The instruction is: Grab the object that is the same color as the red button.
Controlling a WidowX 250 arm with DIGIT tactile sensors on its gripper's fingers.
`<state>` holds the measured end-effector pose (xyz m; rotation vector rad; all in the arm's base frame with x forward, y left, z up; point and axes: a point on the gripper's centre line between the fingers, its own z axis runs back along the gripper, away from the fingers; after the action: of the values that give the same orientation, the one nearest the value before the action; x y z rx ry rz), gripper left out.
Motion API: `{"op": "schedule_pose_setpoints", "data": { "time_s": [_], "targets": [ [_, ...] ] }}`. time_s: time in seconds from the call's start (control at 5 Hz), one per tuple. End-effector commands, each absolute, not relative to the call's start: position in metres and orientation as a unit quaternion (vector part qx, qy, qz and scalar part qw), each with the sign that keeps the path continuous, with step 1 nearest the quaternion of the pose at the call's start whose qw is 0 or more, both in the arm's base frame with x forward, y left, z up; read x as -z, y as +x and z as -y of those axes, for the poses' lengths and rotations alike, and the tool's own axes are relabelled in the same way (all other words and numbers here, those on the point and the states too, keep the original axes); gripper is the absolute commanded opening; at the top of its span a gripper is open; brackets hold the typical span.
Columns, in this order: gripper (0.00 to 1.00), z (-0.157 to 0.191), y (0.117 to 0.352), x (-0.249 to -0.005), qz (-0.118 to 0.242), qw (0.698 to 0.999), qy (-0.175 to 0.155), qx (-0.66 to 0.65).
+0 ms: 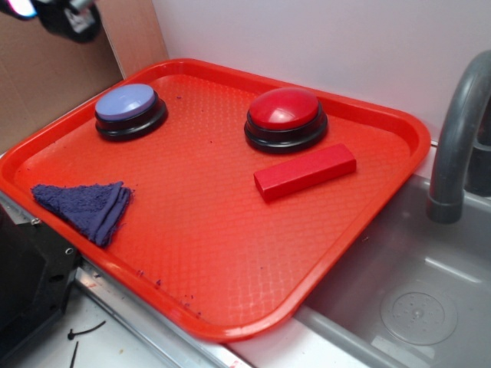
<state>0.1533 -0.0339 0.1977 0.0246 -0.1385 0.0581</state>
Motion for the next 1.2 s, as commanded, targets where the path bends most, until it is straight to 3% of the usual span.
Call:
{"op": "schedule_pose_setpoints", "data": {
  "time_s": [0.0,0.4,0.6,1.0],
  "targets": [
    [1.0,0.052,0.194,-0.155,0.089,0.996,0.018,-0.023],
    [1.0,0.08,0.22,-0.11,0.134,0.991,0.012,0.015],
    [1.0,0.09,0.235,-0.088,0.15,0.988,0.033,0.014],
    [1.0,0.094,0.257,-0.054,0.152,0.987,0.038,0.034]
  ]
}}
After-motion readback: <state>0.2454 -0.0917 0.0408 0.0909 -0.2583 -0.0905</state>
